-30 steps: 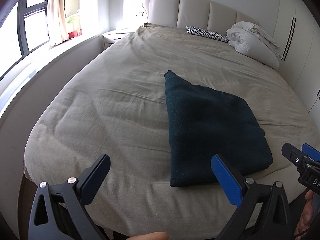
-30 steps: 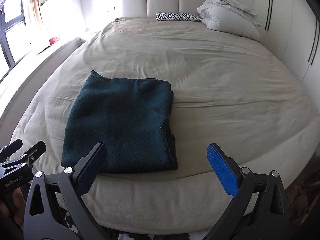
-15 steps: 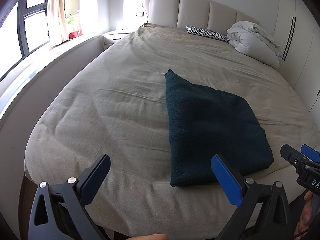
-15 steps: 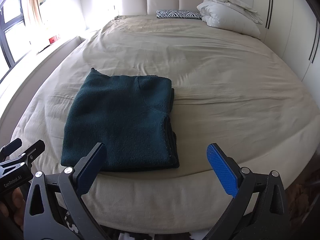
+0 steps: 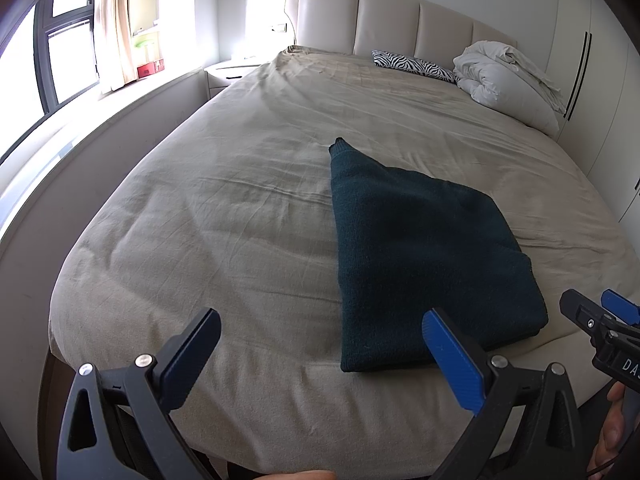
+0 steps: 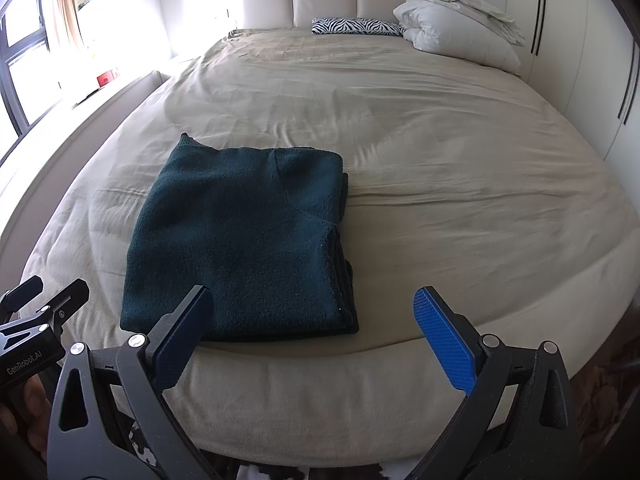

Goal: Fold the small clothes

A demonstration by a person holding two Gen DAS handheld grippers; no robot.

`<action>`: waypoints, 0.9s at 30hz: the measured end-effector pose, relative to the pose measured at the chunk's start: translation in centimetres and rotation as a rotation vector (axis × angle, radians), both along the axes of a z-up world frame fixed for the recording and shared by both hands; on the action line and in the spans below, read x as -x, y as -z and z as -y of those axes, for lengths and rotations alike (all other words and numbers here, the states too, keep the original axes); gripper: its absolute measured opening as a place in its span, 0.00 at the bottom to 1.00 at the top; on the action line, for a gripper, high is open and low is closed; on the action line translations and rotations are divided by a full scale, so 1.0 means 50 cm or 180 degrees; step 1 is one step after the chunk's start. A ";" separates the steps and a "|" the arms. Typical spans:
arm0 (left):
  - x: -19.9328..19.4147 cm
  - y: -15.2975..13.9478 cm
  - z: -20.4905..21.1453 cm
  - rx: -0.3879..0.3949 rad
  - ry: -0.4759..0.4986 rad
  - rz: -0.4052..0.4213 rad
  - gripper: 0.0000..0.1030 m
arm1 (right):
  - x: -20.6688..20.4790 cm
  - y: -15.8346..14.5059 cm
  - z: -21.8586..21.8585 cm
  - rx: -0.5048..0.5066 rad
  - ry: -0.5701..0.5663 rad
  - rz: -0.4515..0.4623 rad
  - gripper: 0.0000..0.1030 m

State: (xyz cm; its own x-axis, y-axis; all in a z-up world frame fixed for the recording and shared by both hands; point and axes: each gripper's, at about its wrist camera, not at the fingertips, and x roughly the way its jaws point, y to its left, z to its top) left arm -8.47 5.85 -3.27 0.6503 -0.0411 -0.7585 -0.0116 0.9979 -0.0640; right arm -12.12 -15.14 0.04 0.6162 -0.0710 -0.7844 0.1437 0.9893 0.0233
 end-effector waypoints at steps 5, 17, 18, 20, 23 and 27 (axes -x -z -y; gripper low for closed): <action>0.001 0.000 0.000 0.0001 -0.0001 0.0000 1.00 | 0.000 0.000 0.000 0.0001 -0.0001 0.0000 0.99; 0.001 0.000 0.001 -0.0002 -0.0003 -0.0001 1.00 | 0.000 0.006 0.003 -0.0007 0.0002 -0.0013 0.99; 0.001 0.000 0.001 -0.0002 -0.0002 -0.0002 1.00 | 0.000 0.006 0.003 -0.0007 0.0002 -0.0016 0.99; 0.001 -0.001 0.001 -0.0003 -0.0003 -0.0001 1.00 | 0.000 0.008 0.003 -0.0011 0.0002 -0.0020 0.99; 0.001 -0.001 0.001 -0.0004 -0.0003 -0.0001 1.00 | 0.000 0.008 0.004 -0.0012 0.0001 -0.0021 0.99; 0.000 -0.001 0.001 -0.0005 0.0000 -0.0002 1.00 | 0.000 0.008 0.004 -0.0011 0.0003 -0.0022 0.99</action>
